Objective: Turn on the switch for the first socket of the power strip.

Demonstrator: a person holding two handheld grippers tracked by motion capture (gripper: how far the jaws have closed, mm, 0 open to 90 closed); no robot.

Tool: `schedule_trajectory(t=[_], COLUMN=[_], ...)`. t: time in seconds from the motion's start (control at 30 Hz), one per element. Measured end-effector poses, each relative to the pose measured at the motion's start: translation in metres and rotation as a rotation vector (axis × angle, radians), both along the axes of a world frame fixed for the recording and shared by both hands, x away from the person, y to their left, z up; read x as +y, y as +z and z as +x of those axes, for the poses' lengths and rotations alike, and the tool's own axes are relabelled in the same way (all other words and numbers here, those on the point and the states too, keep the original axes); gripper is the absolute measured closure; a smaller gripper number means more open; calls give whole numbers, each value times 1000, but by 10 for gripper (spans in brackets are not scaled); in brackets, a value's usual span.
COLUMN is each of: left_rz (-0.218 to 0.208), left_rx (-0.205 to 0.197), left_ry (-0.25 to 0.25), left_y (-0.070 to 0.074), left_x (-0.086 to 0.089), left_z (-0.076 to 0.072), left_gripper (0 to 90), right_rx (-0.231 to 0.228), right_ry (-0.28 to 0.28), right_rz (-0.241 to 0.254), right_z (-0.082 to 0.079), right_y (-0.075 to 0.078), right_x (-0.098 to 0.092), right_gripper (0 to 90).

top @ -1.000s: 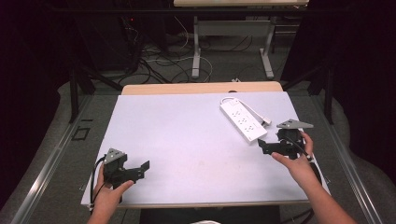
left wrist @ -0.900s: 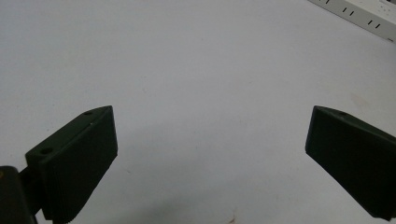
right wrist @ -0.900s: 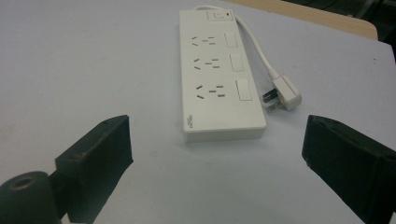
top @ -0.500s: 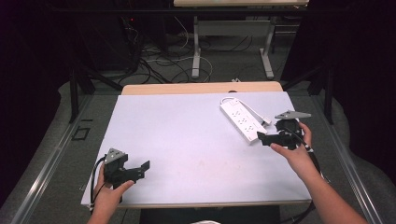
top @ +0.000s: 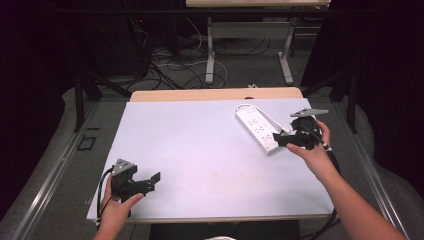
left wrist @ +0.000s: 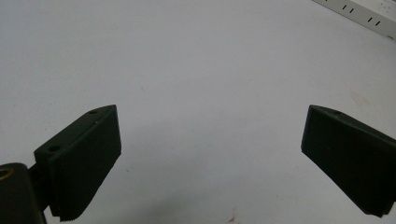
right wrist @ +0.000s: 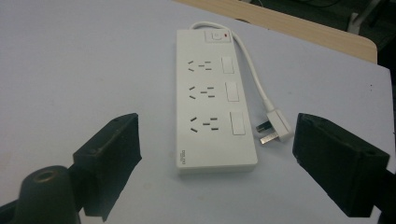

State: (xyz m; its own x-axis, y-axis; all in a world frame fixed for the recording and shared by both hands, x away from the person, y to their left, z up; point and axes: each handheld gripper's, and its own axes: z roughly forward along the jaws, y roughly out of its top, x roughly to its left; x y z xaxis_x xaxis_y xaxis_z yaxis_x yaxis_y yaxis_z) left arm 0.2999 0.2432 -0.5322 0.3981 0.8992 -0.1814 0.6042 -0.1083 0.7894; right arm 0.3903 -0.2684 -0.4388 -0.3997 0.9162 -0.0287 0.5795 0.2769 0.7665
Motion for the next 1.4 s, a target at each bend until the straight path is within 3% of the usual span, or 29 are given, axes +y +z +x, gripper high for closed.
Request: schedule_trajectory(t=[0.5, 1.0, 1.4], left_rz=[1, -1, 1], left_rx=[-1, -3, 9], left_ry=[0, 1, -12], left_y=[0, 0, 0], left_x=[0, 1, 1], left_z=[0, 0, 1], left_gripper=[49, 49, 49], right_rx=[16, 23, -5], right_ry=[-22, -25, -26], right_rz=[-4, -6, -2], right_z=[24, 49, 64], right_y=[8, 6, 0], right_x=[3, 8, 13], right_gripper=[152, 196, 259])
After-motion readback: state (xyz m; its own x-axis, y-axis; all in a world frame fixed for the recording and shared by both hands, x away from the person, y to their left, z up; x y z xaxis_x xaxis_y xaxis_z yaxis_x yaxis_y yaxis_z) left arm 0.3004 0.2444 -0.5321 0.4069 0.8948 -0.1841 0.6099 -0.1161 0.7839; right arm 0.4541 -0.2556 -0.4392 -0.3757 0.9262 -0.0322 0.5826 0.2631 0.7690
